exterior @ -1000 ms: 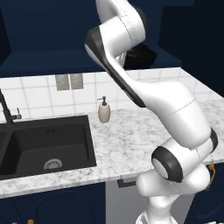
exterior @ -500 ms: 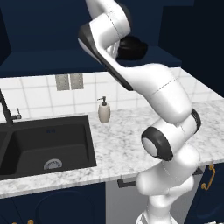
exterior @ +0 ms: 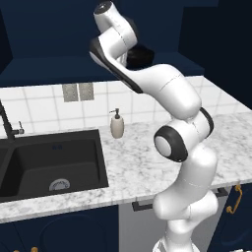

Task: Pick up the bowls on the counter and stack them on top of one another in the open cabinet. Place the smaller bowl on top of the larger bowl.

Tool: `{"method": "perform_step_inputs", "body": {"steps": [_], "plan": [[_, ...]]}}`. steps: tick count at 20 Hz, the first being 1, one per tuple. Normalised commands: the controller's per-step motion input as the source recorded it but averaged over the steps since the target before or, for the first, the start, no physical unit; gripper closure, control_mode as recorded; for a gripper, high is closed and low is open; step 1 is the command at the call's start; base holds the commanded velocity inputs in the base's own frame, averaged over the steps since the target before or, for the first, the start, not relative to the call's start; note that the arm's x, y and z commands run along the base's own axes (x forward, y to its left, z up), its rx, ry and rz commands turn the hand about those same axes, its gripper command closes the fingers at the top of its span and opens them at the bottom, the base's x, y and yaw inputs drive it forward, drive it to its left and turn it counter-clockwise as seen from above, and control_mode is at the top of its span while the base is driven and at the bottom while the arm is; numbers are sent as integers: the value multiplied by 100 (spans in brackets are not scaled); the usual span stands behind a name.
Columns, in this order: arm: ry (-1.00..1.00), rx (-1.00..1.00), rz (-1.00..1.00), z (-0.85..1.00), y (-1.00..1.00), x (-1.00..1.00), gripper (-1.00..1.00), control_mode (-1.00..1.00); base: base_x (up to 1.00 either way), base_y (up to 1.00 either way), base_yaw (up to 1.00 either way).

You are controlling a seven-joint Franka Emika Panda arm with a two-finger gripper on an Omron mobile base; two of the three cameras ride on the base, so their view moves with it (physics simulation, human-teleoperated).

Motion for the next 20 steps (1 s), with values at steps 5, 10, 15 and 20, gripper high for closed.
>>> {"method": "perform_step_inputs", "body": {"steps": [5, 10, 15, 20], "plan": [[0, 0, 8, -16, -12, 62, -100, -100, 0, 0, 0], [-18, 0, 10, 4, -12, -54, -100, -100, 0, 0, 0], [-30, 0, 7, -3, -3, -100, -100, -100, 0, 0, 0], [-19, -1, 8, -38, 0, -100, -100, -100, 0, 0, 0]]}}
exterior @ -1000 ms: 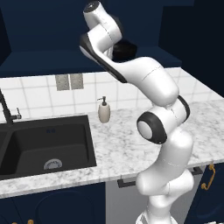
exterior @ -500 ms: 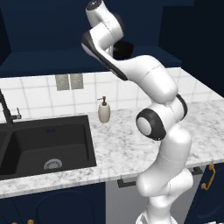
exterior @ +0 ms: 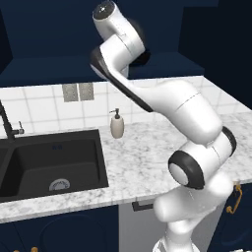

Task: Pick up the bowls on the counter and stack them on top of one another in the open cabinet. Place the smaller bowl on top of the larger bowl.

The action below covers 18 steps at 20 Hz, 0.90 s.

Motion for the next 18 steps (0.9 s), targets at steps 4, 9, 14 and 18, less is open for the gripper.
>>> {"method": "perform_step_inputs", "body": {"steps": [4, 9, 14, 18], "plan": [[-2, -8, 11, -97, 0, -100, -100, -100, 0, 0, 0], [6, -12, 11, -100, -1, -98, -100, -100, 0, 0, 0], [10, -7, 2, -100, -6, -39, -100, -100, 0, 0, 0], [8, 0, 0, -95, -19, -4, -100, -100, 0, 0, 0]]}}
